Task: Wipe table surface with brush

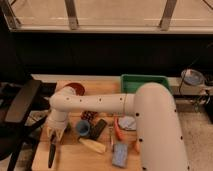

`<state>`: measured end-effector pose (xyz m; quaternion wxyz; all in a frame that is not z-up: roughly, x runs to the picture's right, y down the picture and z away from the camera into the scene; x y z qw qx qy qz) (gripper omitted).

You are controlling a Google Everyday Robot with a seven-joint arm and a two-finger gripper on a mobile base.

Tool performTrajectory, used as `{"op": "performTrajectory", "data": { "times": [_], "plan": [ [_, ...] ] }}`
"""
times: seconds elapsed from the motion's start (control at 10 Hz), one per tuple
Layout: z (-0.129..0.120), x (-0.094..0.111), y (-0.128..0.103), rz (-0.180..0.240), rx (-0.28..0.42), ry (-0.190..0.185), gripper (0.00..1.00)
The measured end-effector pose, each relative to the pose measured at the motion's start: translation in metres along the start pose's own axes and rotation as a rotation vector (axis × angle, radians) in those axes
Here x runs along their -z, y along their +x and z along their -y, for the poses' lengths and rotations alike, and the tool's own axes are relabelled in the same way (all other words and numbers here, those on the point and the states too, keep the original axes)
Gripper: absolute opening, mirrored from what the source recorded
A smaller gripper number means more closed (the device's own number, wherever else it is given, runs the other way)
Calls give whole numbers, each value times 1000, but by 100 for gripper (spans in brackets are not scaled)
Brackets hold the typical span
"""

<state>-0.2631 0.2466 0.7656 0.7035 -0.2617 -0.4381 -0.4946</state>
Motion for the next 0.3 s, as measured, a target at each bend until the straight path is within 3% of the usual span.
{"op": "performTrajectory", "data": {
  "times": [0.3],
  "plan": [
    [3, 14, 34, -15, -10, -23, 0]
  ]
}}
